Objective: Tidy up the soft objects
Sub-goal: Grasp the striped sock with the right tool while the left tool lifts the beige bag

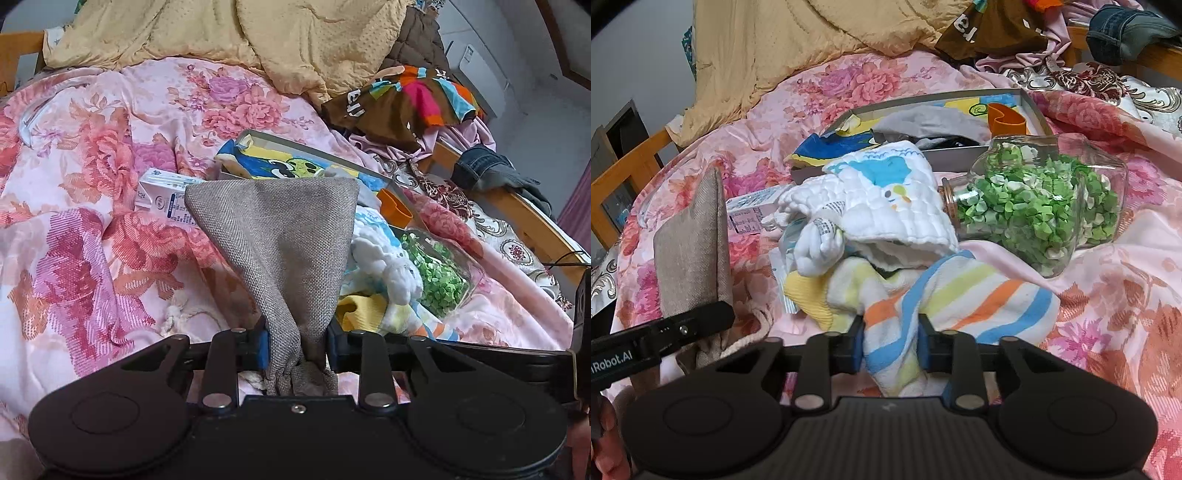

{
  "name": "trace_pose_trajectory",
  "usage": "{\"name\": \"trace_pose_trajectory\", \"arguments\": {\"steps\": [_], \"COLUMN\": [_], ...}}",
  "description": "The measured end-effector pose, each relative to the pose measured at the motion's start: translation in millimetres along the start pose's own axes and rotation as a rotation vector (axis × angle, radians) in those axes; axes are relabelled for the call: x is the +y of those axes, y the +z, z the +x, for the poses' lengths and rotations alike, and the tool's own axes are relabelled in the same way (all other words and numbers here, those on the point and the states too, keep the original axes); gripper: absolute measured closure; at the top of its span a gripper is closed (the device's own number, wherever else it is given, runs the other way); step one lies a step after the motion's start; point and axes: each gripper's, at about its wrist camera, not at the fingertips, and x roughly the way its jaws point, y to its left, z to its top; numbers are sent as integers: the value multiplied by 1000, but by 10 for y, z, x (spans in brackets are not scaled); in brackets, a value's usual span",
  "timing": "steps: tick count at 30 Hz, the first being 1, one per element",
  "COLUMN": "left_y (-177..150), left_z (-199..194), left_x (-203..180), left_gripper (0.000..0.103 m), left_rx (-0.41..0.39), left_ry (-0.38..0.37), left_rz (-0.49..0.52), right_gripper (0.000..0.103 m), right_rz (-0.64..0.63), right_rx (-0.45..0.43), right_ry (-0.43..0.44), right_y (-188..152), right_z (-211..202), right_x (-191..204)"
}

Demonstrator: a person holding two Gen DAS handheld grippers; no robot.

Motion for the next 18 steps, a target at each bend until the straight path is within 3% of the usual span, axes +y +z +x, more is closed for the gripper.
{"name": "trace_pose_trajectory", "arguments": {"steps": [8, 18], "left_y": [-19, 22], "left_z": [-68, -274], "left_x": [-104, -250], "left_gripper": [73, 74], "left_rx": [12, -8], "left_ry": [21, 38], "left_rz": [-10, -16], "right_gripper": [84, 85], "right_rz": [38, 64], "right_rx": [-15, -54], "right_ry": [48, 122], "right_y": [-34, -80], "right_z": [-132, -399], "right_x": [-46, -31]}}
